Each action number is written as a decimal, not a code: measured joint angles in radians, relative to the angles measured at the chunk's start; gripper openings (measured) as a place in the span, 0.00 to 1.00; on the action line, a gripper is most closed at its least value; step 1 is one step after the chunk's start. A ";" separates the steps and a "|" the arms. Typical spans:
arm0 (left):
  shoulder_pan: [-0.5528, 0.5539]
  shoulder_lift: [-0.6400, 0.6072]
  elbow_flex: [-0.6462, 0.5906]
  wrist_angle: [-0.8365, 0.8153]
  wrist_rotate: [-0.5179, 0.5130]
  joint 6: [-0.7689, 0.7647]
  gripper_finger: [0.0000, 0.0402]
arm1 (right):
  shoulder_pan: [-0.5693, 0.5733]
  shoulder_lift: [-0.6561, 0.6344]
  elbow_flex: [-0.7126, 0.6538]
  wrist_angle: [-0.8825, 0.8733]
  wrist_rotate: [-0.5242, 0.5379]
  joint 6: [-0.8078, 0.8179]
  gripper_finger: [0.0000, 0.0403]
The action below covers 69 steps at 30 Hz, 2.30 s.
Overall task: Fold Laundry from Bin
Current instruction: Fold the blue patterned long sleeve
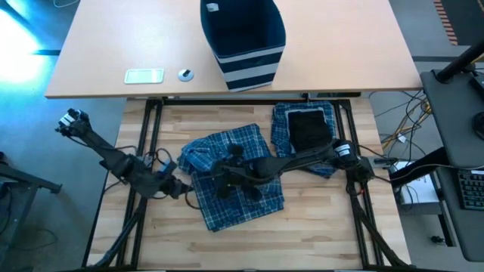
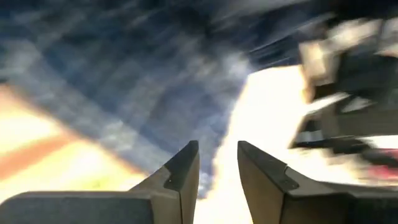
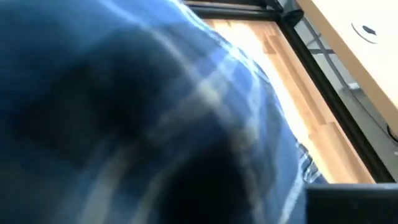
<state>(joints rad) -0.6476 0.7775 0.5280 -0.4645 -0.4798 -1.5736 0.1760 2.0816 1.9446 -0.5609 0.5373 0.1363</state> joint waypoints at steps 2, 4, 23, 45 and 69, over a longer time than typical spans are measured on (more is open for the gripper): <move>0.000 0.033 0.000 -0.072 0.043 -0.001 0.22 | -0.009 -0.001 0.037 -0.032 -0.036 -0.013 0.02; 0.005 0.091 -0.011 -0.079 0.063 0.001 0.20 | -0.015 -0.001 0.066 -0.074 -0.049 -0.021 0.02; 0.376 0.397 -0.056 -0.070 0.072 0.167 0.09 | -0.001 0.007 0.254 -0.510 -0.654 -0.006 0.02; 0.295 0.079 -0.082 -0.338 0.153 0.079 0.46 | -0.047 0.009 0.241 -0.545 -0.561 0.002 0.02; 0.299 0.201 -0.147 0.161 0.056 0.105 0.04 | -0.085 -0.071 0.242 -0.549 -0.509 0.002 0.02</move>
<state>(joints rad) -0.3481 0.9782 0.3808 -0.3038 -0.4234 -1.4682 0.0915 2.0109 2.1864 -1.1099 0.0282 0.1383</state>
